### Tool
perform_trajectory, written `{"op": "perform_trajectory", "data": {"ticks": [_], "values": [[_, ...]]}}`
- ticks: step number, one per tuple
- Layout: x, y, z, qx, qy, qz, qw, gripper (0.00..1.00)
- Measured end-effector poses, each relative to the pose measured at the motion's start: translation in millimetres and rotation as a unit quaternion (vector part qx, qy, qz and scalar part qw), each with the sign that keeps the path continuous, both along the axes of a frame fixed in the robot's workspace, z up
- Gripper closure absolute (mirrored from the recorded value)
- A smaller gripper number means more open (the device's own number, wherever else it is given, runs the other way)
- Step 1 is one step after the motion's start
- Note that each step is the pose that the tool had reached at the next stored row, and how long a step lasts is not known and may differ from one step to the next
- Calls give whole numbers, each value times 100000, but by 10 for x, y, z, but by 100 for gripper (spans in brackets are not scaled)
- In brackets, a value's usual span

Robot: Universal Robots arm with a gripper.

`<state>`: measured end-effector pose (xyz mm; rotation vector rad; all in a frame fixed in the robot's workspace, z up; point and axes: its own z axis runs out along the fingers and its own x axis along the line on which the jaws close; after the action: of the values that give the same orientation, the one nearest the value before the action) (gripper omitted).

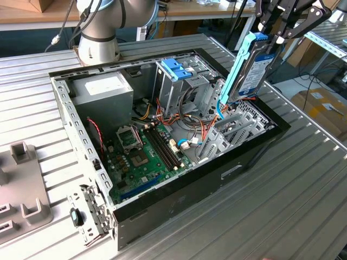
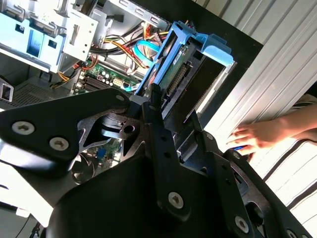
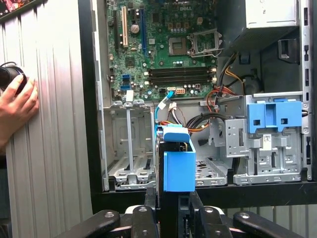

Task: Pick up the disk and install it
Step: 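Pick up the disk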

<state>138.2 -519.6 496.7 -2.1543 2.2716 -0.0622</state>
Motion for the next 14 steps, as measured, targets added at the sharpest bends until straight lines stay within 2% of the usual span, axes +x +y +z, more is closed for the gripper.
{"op": "perform_trajectory", "data": {"ticks": [5,14], "values": [[-42,-1,0,2,-2,1,100000,65],[-49,-1,0,-3,-1,2,100000,65]]}}
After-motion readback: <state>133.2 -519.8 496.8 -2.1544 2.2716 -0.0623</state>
